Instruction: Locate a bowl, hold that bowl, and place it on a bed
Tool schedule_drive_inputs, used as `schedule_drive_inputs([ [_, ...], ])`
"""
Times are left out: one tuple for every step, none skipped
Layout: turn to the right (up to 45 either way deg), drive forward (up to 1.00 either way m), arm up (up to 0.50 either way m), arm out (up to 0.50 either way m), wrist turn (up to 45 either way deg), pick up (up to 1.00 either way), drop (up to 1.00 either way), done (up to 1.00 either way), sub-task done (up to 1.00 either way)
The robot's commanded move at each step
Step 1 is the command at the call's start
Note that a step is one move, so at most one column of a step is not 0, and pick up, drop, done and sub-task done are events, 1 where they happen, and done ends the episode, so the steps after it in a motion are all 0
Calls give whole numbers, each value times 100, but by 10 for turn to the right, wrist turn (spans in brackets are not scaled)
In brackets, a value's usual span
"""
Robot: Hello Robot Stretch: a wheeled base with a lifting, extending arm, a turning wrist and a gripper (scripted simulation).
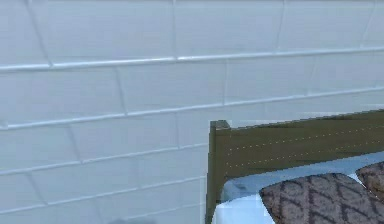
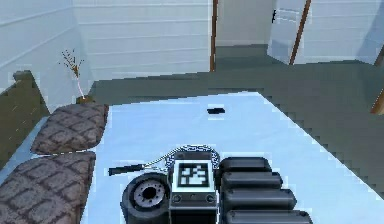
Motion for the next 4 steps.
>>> schedule_drive_inputs([
  [-180,0,0,0,0,0,0,0,0],
  [0,0,0,48,0,0,0,0,0],
  [0,0,0,0,450,0,0,0,0],
  [0,0,0,0,450,0,0,0,0],
])
